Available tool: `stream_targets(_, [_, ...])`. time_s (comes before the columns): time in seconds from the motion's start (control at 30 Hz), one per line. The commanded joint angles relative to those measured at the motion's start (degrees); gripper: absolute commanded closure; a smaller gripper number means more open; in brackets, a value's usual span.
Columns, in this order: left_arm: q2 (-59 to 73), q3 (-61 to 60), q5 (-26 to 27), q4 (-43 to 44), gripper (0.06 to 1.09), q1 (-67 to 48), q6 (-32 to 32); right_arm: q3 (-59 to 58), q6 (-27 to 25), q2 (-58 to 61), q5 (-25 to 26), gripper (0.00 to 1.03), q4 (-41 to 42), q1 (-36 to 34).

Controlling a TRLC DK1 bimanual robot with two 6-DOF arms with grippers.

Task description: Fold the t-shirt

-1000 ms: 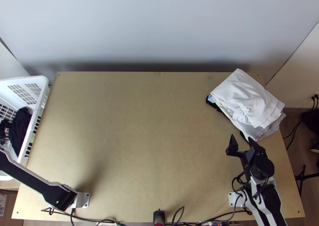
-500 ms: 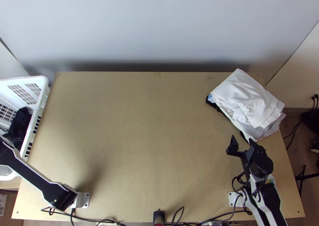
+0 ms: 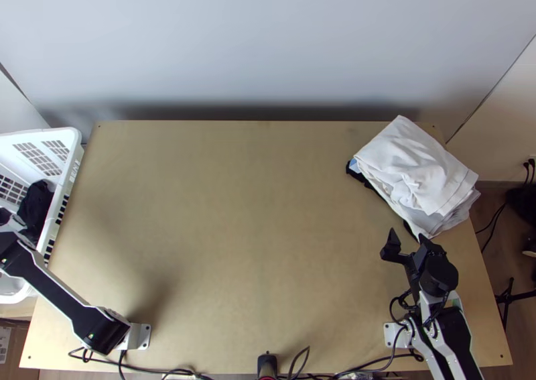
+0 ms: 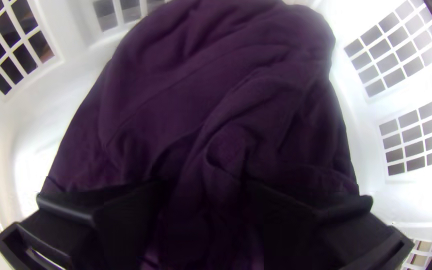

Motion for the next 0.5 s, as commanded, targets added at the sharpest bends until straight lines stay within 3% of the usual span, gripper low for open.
stream_targets(0.0, [0.2,0.9,-1.1,-1.3,1.05,0.4,0.1,0.0,0.0,0.3,0.0,0.05,0.0,-0.1])
stream_targets(0.13, [-6.6,0.6,1.5,-8.7,1.05,0.3,0.5,0.0,0.0,0.1,-0.1,0.05,0.0,-0.1])
stream_targets(0.2, [-13.0,-0.6,5.2,-13.0,1.05,0.4,0.0,0.0,0.1,-0.1,0.0,0.05,0.0,-0.2])
stream_targets(0.47, [-46.7,-9.6,19.4,-16.0,1.05,-1.4,-4.8,0.0,0.3,-1.2,-0.1,0.05,0.0,-0.2])
